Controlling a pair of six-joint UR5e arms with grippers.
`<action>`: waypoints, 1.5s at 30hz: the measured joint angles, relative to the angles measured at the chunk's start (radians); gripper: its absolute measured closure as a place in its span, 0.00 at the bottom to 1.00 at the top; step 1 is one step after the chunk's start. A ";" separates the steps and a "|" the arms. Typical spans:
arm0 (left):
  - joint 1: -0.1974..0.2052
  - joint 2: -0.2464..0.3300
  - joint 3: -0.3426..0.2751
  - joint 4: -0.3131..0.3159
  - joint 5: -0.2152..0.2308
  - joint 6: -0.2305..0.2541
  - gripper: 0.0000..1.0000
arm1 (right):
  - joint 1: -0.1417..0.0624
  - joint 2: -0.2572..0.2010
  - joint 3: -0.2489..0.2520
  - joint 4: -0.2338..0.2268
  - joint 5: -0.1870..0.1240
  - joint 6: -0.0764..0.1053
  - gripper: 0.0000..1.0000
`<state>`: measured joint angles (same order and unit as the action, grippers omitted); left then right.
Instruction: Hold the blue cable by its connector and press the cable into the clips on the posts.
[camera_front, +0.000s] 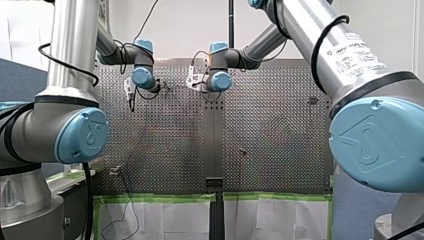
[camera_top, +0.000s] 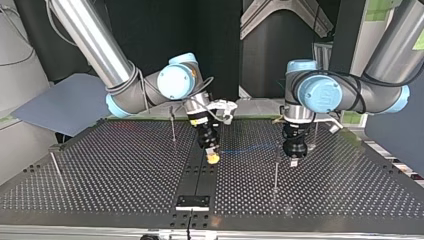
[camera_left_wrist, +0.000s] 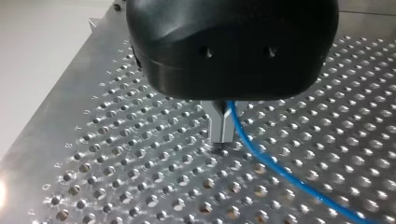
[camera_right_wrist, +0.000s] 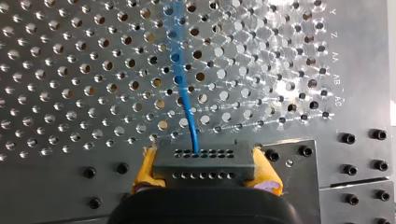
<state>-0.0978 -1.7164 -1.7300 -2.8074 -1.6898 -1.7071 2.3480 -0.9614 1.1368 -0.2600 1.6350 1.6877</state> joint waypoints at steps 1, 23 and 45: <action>0.002 -0.003 0.007 0.000 0.005 -0.005 1.00 | -0.001 0.000 -0.001 0.000 -0.001 0.000 1.00; 0.054 -0.025 0.033 0.013 0.055 -0.044 1.00 | -0.038 0.063 -0.072 -0.002 -0.008 0.000 1.00; 0.073 -0.025 0.033 -0.044 -0.060 0.005 0.00 | -0.055 0.065 -0.083 0.006 -0.025 0.002 1.00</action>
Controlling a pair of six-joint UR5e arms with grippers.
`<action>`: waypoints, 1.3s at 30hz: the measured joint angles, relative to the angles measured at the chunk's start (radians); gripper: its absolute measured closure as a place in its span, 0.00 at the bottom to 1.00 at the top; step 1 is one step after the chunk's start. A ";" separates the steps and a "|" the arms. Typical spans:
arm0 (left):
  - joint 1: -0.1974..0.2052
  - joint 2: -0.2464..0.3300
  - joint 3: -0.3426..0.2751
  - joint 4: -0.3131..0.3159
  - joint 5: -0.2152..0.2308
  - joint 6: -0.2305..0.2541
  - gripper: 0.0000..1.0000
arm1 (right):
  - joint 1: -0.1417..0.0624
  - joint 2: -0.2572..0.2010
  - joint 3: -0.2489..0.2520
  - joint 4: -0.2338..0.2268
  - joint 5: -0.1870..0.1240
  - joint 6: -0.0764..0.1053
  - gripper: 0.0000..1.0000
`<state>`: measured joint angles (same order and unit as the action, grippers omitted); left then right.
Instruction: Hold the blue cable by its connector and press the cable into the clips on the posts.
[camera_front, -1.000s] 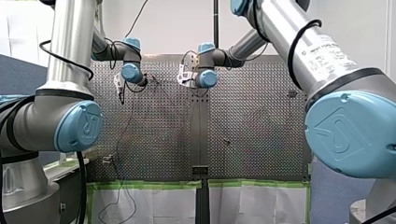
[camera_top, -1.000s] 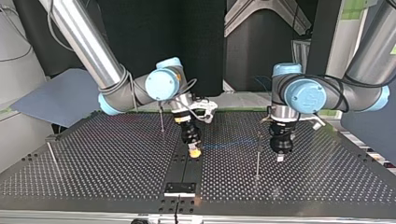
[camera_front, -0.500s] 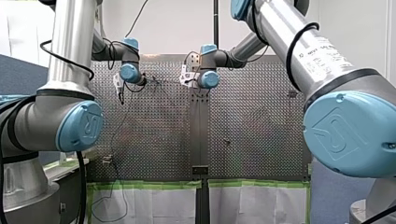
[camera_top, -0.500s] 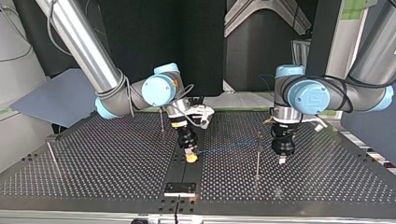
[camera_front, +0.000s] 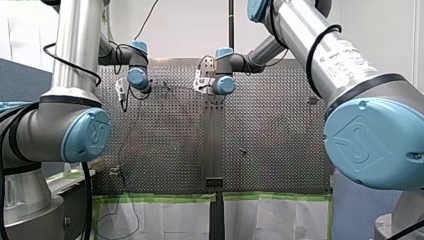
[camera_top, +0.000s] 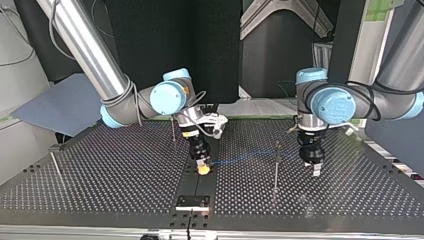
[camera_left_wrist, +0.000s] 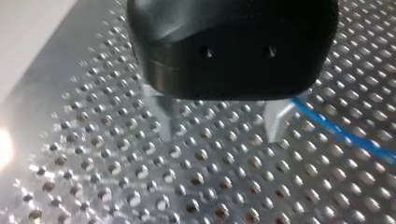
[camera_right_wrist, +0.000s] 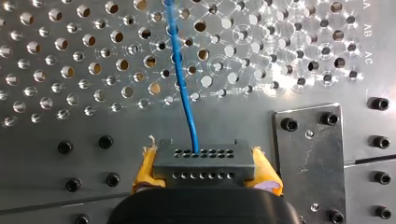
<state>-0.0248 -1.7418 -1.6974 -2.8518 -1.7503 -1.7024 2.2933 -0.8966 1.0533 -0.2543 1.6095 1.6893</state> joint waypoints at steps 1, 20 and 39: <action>0.000 0.000 0.000 -0.008 -0.008 0.008 0.00 | 0.000 0.000 0.000 0.000 0.000 0.000 1.00; -0.055 0.059 0.000 -0.187 -0.031 -0.048 0.00 | -0.001 0.001 0.000 0.011 -0.002 0.000 1.00; -0.105 0.167 -0.025 -0.367 0.018 -0.073 0.00 | 0.006 0.001 0.001 0.018 -0.011 0.001 1.00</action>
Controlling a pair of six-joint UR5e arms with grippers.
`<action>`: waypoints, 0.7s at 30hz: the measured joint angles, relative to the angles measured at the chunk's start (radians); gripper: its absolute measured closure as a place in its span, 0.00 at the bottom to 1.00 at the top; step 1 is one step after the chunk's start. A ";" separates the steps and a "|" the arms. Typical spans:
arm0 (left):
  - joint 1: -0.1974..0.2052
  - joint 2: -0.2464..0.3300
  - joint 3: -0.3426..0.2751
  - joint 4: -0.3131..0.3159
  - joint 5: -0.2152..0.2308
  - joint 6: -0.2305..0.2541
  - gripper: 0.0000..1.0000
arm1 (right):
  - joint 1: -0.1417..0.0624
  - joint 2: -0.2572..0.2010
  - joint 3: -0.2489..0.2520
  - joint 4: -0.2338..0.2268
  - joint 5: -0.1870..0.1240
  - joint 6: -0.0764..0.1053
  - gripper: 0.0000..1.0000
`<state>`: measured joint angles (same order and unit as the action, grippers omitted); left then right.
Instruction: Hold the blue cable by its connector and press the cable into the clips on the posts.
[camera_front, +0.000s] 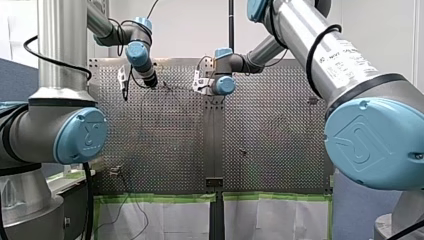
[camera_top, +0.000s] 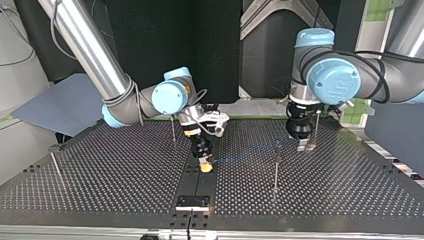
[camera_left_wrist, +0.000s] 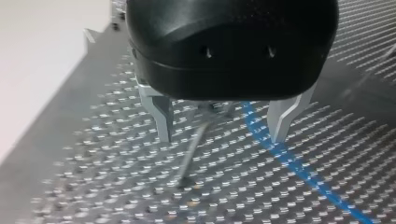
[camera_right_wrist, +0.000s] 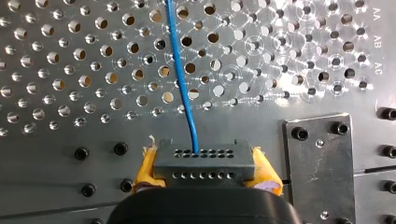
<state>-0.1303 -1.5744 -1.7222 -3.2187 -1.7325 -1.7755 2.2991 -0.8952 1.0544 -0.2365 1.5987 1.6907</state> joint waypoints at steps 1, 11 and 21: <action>-0.002 0.000 -0.004 -0.009 0.001 0.000 0.00 | 0.000 0.000 0.000 0.000 0.000 0.000 1.00; -0.015 0.002 -0.014 -0.052 0.033 0.006 0.00 | 0.001 0.000 0.000 0.002 0.001 0.000 1.00; -0.020 0.021 -0.015 0.001 0.054 0.013 0.00 | 0.001 0.000 0.000 0.001 0.000 0.000 1.00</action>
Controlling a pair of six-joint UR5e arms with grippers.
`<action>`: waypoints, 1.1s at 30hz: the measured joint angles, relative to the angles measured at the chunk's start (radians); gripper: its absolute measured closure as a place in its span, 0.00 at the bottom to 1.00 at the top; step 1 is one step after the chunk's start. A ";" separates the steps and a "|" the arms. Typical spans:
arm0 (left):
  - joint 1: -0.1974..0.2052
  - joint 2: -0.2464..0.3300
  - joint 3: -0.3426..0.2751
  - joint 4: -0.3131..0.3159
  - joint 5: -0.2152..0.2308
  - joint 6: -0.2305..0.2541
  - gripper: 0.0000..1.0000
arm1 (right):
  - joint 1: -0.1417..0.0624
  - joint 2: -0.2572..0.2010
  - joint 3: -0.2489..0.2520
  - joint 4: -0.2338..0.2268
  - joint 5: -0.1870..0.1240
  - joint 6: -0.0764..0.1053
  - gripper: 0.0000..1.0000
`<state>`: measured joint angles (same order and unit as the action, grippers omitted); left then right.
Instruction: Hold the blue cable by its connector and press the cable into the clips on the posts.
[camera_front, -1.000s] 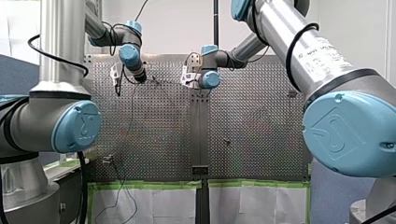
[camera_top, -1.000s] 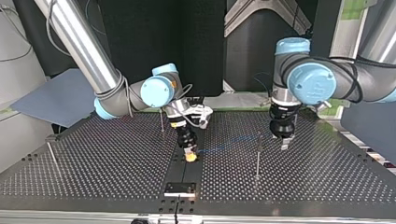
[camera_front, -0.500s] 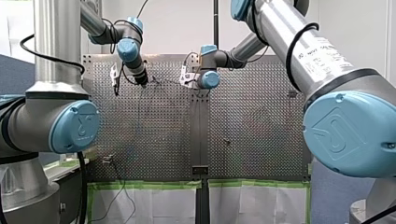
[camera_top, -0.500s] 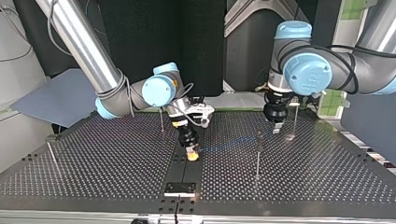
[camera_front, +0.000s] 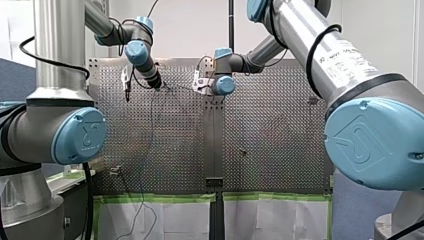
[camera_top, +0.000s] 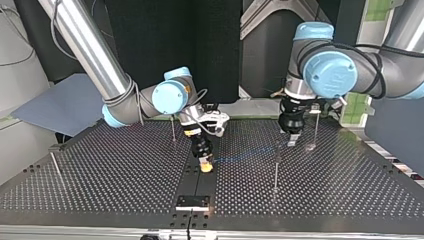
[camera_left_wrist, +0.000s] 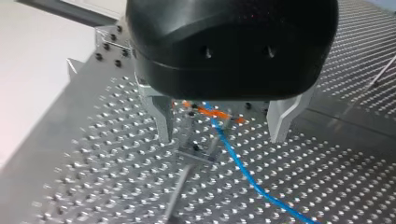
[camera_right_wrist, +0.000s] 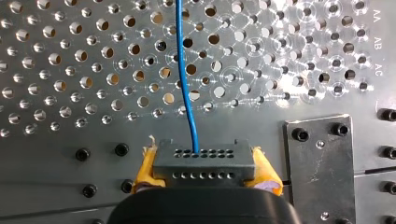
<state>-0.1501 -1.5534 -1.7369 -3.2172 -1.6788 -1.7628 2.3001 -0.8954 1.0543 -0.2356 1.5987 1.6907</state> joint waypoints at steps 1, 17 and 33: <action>0.000 0.003 0.000 0.002 -0.003 0.000 0.00 | 0.000 0.000 0.000 -0.001 0.000 0.000 1.00; -0.036 0.011 0.000 0.002 -0.042 0.017 0.00 | -0.007 0.000 -0.001 0.009 -0.001 0.002 1.00; -0.056 0.011 0.000 0.005 -0.046 0.018 0.00 | -0.008 0.000 -0.001 0.015 -0.001 0.005 1.00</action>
<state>-0.2065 -1.5421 -1.7370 -3.2123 -1.7248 -1.7445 2.2921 -0.8954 1.0536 -0.2201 1.5975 1.6953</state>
